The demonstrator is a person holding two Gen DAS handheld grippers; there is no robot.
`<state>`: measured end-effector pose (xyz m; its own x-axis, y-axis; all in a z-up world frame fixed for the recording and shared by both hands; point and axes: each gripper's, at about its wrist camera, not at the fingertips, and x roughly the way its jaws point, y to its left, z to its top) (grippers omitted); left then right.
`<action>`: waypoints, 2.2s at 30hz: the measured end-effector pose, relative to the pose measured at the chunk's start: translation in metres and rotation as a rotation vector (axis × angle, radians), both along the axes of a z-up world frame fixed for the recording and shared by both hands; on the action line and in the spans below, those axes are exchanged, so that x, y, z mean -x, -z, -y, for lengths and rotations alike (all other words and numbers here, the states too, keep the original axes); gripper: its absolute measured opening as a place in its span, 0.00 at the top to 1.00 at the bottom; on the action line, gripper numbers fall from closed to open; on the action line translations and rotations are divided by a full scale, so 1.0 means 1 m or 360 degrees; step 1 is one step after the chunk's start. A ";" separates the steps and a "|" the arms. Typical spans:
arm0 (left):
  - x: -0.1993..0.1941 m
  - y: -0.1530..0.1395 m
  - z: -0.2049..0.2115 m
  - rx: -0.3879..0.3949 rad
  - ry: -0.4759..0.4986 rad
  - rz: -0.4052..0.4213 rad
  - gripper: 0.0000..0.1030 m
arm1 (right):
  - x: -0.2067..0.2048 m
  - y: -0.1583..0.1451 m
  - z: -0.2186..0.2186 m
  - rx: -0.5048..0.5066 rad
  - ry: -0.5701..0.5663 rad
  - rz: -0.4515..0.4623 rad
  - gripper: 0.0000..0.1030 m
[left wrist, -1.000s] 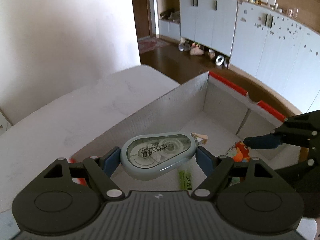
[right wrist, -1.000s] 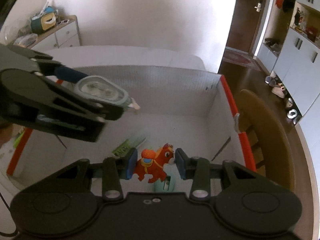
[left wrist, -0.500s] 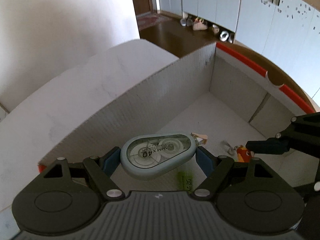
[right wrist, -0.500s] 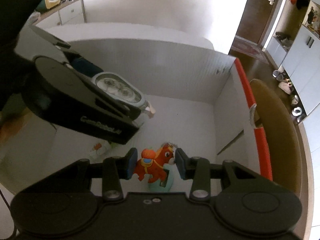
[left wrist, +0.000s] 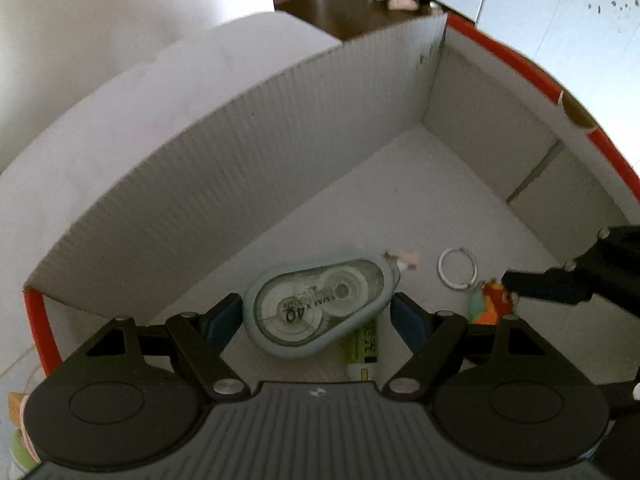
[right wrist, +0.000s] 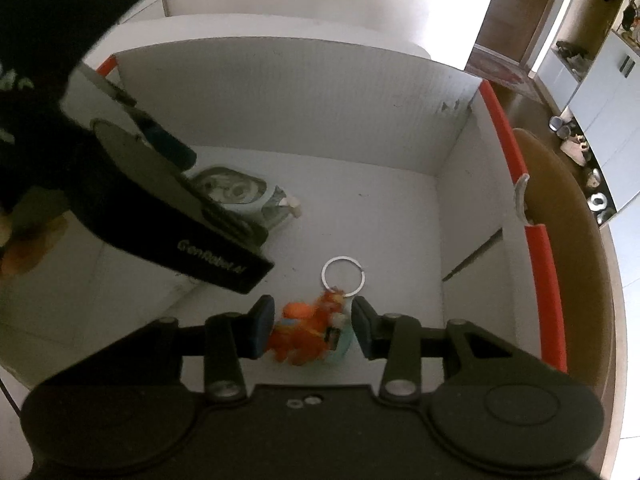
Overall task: Organize rigid objects
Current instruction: 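Open both grippers to release the tape and keychain in the box, then withdraw both grippers from the box toward the table items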
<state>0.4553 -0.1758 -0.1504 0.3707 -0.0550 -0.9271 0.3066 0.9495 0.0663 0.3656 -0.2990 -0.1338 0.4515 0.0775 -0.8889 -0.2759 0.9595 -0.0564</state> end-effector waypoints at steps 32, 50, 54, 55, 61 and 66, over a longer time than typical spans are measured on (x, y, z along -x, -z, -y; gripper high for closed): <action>0.059 -0.084 -0.030 0.0271 0.0017 0.0290 0.22 | 0.043 -0.061 0.007 -0.0227 0.0122 0.0260 0.24; 0.134 -0.125 -0.098 0.0493 -0.0014 0.0550 0.22 | 0.096 -0.101 -0.041 -0.0358 0.0148 0.0461 0.13; 0.155 -0.132 -0.123 0.0522 -0.0044 0.0596 0.22 | 0.110 -0.108 -0.060 -0.0381 0.0140 0.0521 0.08; 0.159 -0.134 -0.129 0.0530 -0.0055 0.0607 0.22 | 0.113 -0.110 -0.065 -0.0387 0.0137 0.0531 0.07; 0.183 -0.138 -0.167 0.0560 -0.0093 0.0667 0.20 | 0.126 -0.116 -0.096 -0.0412 0.0139 0.0584 0.01; 0.202 -0.136 -0.200 0.0556 -0.0134 0.0704 0.20 | 0.131 -0.116 -0.123 -0.0448 0.0126 0.0600 0.01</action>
<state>0.2530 0.0245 -0.0141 0.7357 -0.2840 -0.6148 0.2434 0.9581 -0.1513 0.2345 -0.1764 -0.0174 0.7528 0.2439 -0.6114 -0.2113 0.9692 0.1265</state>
